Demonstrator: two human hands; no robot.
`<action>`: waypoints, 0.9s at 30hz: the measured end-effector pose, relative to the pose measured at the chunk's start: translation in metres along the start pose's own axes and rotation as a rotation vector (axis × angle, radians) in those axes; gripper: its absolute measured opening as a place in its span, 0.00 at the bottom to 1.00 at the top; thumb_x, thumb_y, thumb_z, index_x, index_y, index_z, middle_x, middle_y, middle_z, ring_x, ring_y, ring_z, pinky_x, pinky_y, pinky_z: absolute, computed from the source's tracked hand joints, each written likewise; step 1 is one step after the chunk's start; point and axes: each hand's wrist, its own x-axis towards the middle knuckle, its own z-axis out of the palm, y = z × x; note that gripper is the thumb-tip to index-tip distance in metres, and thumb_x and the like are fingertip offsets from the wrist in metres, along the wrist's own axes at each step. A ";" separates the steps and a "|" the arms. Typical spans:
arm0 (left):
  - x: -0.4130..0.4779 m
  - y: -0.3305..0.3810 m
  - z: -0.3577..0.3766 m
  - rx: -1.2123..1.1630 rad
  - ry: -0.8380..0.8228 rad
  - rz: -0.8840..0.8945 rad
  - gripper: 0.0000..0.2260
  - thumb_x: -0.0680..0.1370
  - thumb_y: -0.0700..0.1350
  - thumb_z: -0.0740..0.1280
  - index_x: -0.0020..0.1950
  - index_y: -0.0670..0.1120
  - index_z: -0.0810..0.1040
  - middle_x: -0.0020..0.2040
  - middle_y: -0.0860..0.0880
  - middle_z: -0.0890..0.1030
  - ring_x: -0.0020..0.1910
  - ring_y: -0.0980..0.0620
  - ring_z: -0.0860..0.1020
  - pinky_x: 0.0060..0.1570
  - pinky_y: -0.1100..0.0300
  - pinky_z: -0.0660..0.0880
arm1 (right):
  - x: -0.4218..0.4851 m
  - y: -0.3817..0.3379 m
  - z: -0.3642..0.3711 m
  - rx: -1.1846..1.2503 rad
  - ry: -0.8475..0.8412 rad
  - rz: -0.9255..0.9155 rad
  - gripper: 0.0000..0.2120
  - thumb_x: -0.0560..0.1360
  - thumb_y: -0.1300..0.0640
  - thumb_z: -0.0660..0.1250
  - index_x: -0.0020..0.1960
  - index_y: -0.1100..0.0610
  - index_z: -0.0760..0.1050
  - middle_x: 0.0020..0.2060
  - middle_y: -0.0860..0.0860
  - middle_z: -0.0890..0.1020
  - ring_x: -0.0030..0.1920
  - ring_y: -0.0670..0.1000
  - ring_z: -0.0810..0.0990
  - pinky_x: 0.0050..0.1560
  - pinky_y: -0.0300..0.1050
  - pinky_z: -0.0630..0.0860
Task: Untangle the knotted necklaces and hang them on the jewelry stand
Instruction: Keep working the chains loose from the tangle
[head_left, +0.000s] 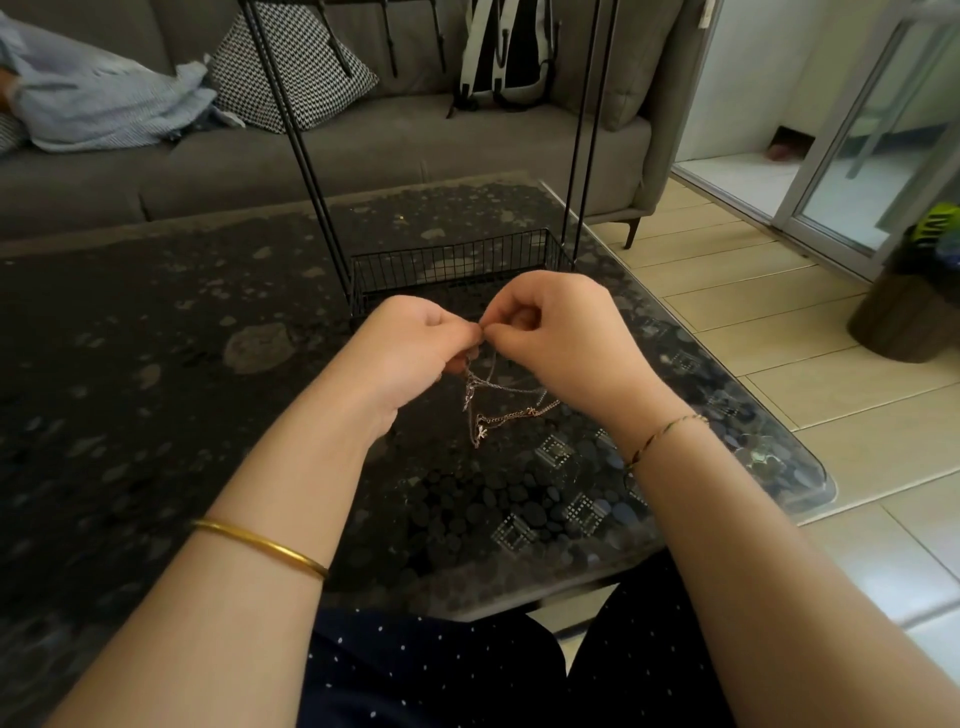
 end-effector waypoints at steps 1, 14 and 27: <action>-0.001 0.000 0.000 0.011 0.005 0.005 0.06 0.77 0.46 0.67 0.41 0.49 0.81 0.43 0.49 0.83 0.44 0.54 0.80 0.52 0.56 0.75 | 0.000 0.000 0.001 -0.035 0.002 -0.020 0.04 0.71 0.61 0.67 0.40 0.53 0.79 0.29 0.44 0.74 0.31 0.42 0.71 0.37 0.39 0.73; -0.002 0.002 0.002 0.189 -0.012 0.110 0.04 0.76 0.42 0.66 0.43 0.47 0.80 0.43 0.45 0.82 0.46 0.48 0.80 0.54 0.47 0.77 | 0.000 0.003 0.004 0.122 -0.075 0.058 0.04 0.76 0.63 0.63 0.44 0.57 0.75 0.35 0.51 0.79 0.34 0.49 0.80 0.38 0.39 0.78; 0.007 -0.003 0.000 -0.202 0.019 0.022 0.07 0.76 0.40 0.63 0.40 0.48 0.76 0.45 0.47 0.82 0.48 0.50 0.80 0.49 0.54 0.76 | 0.001 0.003 0.002 0.434 -0.130 0.310 0.08 0.79 0.63 0.60 0.41 0.59 0.72 0.29 0.51 0.73 0.27 0.46 0.71 0.29 0.37 0.74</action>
